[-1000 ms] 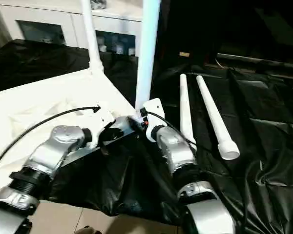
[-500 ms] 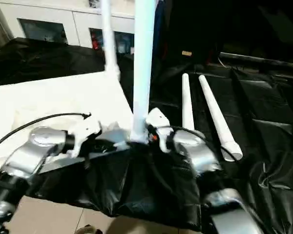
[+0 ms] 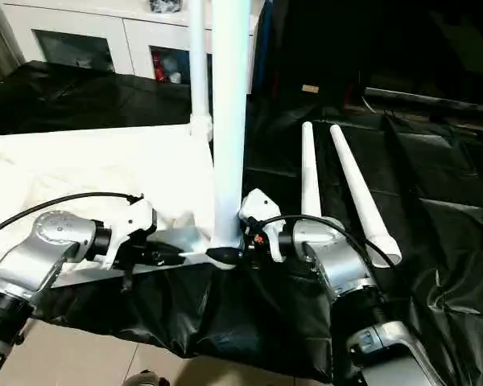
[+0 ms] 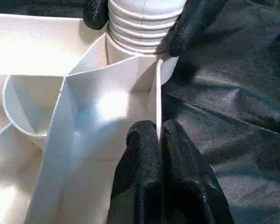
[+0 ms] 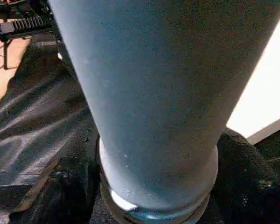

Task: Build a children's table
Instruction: Rotate leg to tighten

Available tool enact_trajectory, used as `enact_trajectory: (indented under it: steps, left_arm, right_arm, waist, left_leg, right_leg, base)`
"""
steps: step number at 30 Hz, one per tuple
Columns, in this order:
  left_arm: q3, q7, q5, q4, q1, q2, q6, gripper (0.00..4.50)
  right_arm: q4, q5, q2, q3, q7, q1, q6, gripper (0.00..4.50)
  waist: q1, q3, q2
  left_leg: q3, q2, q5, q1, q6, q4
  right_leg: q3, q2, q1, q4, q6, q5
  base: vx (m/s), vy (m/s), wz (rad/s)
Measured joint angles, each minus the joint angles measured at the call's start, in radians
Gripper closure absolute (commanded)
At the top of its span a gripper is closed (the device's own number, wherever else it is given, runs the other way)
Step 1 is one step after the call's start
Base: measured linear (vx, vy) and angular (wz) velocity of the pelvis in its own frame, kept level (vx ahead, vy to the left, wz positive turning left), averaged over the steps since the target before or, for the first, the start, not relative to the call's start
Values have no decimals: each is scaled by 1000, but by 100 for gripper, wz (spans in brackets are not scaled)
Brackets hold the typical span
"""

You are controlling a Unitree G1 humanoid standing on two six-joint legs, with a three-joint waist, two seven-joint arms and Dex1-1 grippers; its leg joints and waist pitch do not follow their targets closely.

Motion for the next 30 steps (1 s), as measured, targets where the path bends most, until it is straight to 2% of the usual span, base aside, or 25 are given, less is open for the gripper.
enact_trajectory:
  steps: [6, 10, 12, 14, 16, 23, 24, 25, 30]
  left_arm:
    - [0, 0, -3, -4, 8, -8, 10, 450]
    - [3, 88, 25, 24, -11, -44, 18, 450]
    - [11, 159, 43, 59, -32, -81, 25, 450]
    - [21, 278, 79, 105, -69, -144, 46, 450]
    - [22, 383, 111, 129, -96, -205, 75, 450]
    - [27, 518, 144, 147, -119, -283, 106, 450]
    - [27, 525, 147, 152, -122, -289, 106, 450]
    - [27, 525, 148, 154, -125, -290, 106, 450]
    - [23, 495, 146, 152, -120, -267, 77, 450]
  right_arm:
    - [-11, 7, 13, 2, -1, 20, 11, 175]
    - [32, -2, 62, -42, -123, 19, 10, 176]
    - [84, -22, 107, -77, -233, -1, -2, 176]
    - [177, -37, 180, -127, -429, -52, -12, 177]
    - [244, -49, 230, -163, -600, -93, -24, 177]
    - [365, -61, 308, -222, -824, -155, -94, 177]
    - [380, -63, 310, -229, -832, -162, -105, 122]
    - [388, -63, 313, -235, -834, -163, -115, 108]
    - [393, -60, 313, -234, -789, -164, -132, 87]
  waist:
    - [2, 0, -1]
    - [-1, -1, -1]
    - [-7, -1, -2]
    - [-15, -1, -2]
    - [-16, -1, -2]
    - [-12, -1, 0]
    - [-11, -2, 0]
    - [-11, -1, 0]
    - [-15, -1, 0]
  left_leg:
    - [0, 0, 0, 1, 0, 0]
    - [0, 0, 0, 2, 0, 0]
    - [0, 0, 0, 3, 0, 1]
    - [0, 0, 0, 3, -1, 1]
    - [0, 0, 0, 3, -1, 1]
    - [0, -1, 0, 1, -1, 0]
    - [0, -1, 0, 1, -1, 0]
    - [0, -1, 0, 1, -1, 0]
    - [0, -1, 0, 1, -1, 0]
  right_leg:
    - [0, 0, 0, 0, 0, 0]
    - [0, 0, 1, 1, 0, 1]
    - [0, 0, 2, 2, 0, 1]
    - [0, 0, 1, 2, 3, 1]
    - [0, 0, 1, 2, 3, 1]
    - [1, -1, 1, 1, 1, 2]
    - [1, -1, 1, 0, 1, 2]
    - [1, -1, 1, 0, 1, 2]
    - [0, -1, 1, 0, 1, 2]
  base:
    - [0, 0, 0]
    - [0, 0, 0]
    - [0, 0, 0]
    - [0, 0, 0]
    - [0, 0, 0]
    - [0, 0, 0]
    - [0, 0, 0]
    - [0, 0, 0]
    - [0, 0, 0]
